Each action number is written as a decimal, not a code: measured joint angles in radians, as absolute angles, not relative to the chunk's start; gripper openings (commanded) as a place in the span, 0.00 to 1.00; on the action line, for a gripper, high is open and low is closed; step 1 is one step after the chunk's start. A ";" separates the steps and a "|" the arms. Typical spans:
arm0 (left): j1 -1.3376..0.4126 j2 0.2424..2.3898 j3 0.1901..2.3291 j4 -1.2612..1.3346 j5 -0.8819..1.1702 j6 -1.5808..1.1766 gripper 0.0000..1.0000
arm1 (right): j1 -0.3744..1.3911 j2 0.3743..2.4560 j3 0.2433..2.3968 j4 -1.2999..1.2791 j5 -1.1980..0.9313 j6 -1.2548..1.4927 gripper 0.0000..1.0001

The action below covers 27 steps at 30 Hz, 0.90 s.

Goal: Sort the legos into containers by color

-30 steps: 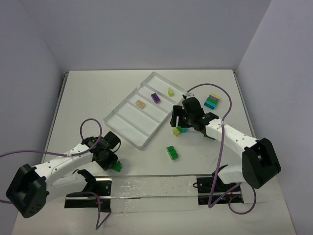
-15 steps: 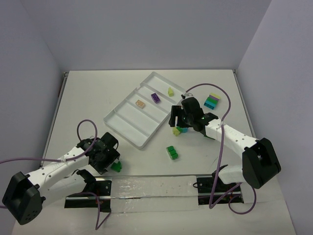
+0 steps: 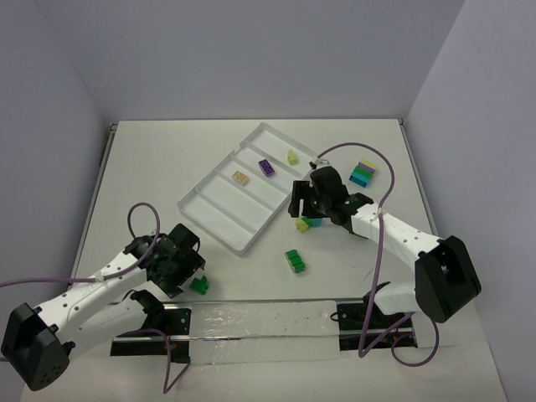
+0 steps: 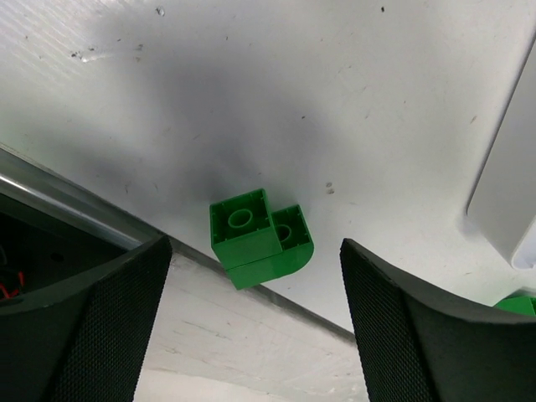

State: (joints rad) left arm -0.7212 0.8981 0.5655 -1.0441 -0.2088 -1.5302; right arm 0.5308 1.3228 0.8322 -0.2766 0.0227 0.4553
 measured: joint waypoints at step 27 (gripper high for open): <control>-0.725 0.851 0.471 -1.024 -0.112 -1.714 0.65 | 0.532 1.339 0.832 -0.274 0.019 0.448 0.78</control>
